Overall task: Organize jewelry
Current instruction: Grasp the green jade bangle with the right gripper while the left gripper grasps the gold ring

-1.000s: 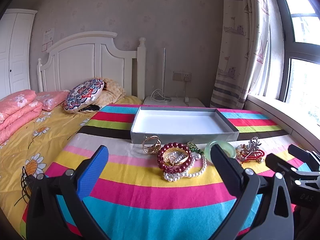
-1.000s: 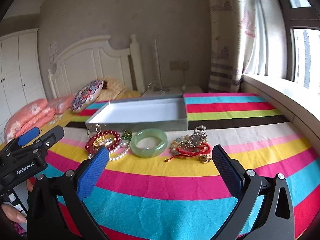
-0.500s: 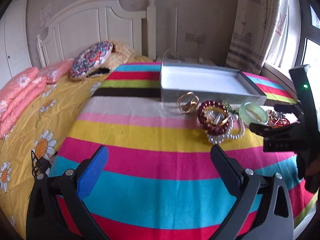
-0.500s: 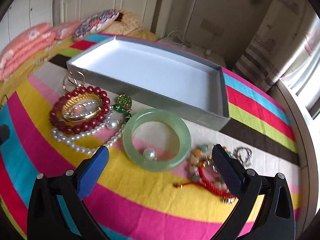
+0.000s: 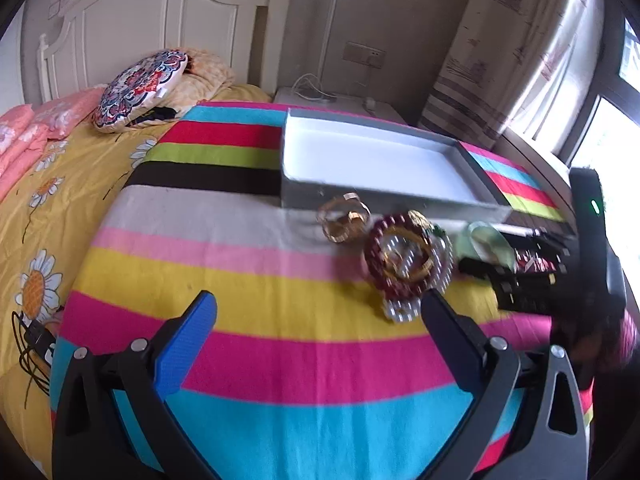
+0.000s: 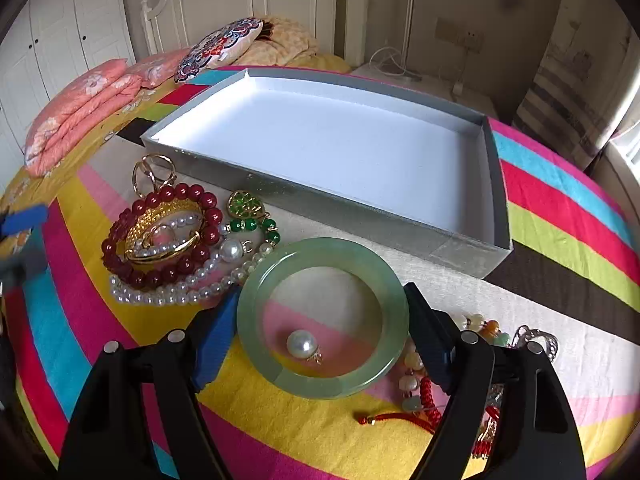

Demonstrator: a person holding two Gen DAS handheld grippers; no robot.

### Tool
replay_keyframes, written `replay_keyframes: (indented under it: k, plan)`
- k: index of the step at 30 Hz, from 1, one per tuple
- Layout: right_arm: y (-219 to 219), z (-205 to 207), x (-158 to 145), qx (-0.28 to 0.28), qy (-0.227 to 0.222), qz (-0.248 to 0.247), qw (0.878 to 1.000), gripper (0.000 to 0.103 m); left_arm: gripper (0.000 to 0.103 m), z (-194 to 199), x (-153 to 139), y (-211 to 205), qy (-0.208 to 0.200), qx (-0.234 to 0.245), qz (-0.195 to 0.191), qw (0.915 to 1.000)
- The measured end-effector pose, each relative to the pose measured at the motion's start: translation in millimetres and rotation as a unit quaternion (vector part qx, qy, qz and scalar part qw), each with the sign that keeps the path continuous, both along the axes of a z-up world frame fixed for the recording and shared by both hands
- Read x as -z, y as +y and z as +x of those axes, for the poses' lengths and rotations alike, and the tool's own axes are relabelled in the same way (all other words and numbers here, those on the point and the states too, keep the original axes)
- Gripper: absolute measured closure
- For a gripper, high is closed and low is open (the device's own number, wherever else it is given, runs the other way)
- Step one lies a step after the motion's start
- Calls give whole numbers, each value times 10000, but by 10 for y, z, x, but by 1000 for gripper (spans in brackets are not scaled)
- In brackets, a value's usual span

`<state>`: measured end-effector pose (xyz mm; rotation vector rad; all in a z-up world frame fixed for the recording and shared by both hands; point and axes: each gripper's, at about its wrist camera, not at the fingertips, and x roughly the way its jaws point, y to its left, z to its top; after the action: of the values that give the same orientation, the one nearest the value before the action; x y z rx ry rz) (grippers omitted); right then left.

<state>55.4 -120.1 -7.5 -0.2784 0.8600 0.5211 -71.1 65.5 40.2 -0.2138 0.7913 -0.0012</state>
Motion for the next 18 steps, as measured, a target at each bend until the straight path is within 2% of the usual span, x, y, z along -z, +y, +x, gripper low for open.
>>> replay_keyframes:
  k: [3,5,8,10,14,17,18]
  plan:
    - [-99,-60,-50,98,-148,254,9995,26,3,183,-27,159,-45,-239,-297,9993]
    - [-196,-94,-87,194,-198,453,9986,26,6,327,-32,216,-46,-303,-222,9993]
    - [-295,-133,-123,269,-237,712,9968,26,13,512,-1,152,35,19,-12,10000]
    - [-309,-167,-130,294,-313,743,9963,26,14,626,34,106,52,256,-209,9994]
    - [-315,-195,-141,312,-391,738,9960,25,15,817,113,29,199,272,-499,9982]
    - [-343,-201,-145,328,-391,847,9951,25,31,957,203,-54,381,280,-579,9972]
    - [-354,-201,-149,326,-389,883,9948,25,43,994,233,-66,447,224,-597,9970]
